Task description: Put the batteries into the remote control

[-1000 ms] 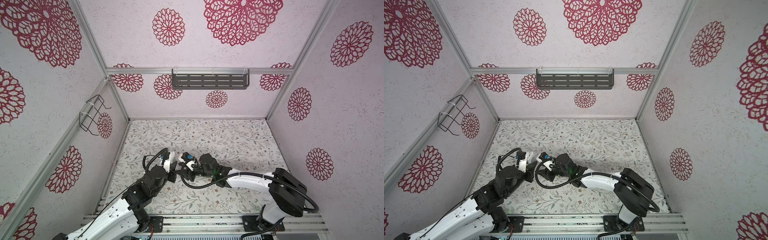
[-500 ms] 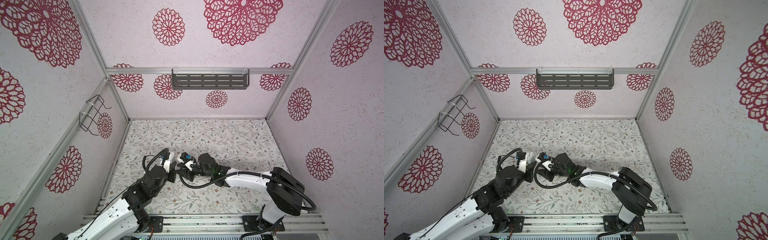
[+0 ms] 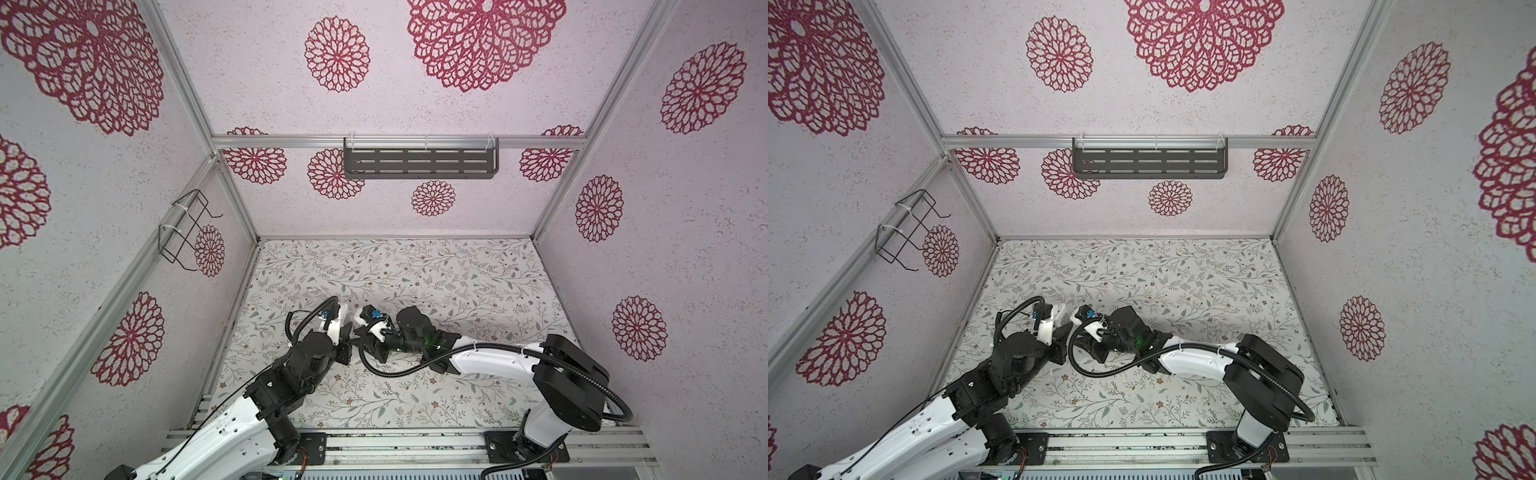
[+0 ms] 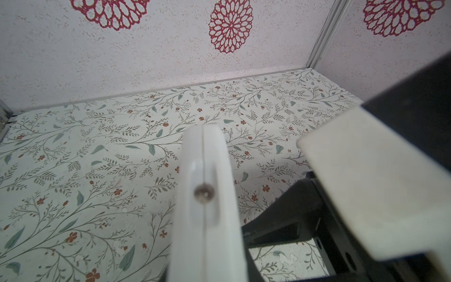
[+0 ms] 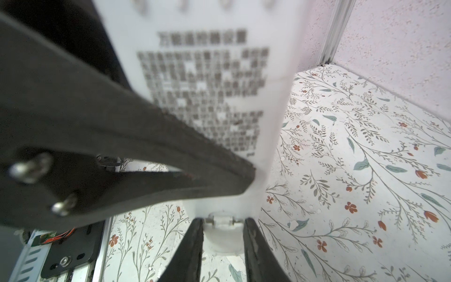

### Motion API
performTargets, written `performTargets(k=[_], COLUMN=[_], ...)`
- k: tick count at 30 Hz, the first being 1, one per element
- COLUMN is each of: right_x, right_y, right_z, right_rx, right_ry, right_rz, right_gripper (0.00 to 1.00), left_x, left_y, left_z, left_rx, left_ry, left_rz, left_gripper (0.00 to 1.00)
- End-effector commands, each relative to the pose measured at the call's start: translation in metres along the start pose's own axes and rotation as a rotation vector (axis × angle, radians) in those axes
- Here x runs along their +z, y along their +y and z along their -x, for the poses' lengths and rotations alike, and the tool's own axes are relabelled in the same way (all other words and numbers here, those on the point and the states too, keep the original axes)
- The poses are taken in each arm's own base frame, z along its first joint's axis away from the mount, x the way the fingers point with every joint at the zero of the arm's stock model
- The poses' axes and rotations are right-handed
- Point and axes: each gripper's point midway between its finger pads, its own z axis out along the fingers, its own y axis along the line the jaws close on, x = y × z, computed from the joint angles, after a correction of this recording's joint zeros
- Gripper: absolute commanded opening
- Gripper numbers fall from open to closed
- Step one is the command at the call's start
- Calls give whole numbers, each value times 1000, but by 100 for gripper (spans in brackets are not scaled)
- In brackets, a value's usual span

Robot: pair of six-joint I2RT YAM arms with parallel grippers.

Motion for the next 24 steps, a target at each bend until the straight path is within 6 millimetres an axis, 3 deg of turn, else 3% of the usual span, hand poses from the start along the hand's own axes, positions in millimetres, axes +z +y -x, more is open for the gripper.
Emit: performTargets(k=[1,24], right_x=[-6,-20], right_y=[9,6], right_z=[36,27], right_rx=[-50,-40], right_ry=[-101,-97], right_rz=[23,-20], right_gripper=[29,23], left_x=[-6,-5], left_y=[-12,-9], left_z=[24,23], left_rx=[-9,-7], left_ry=[-61,-59], left_rz=[-46,-26], left_gripper=[0,0])
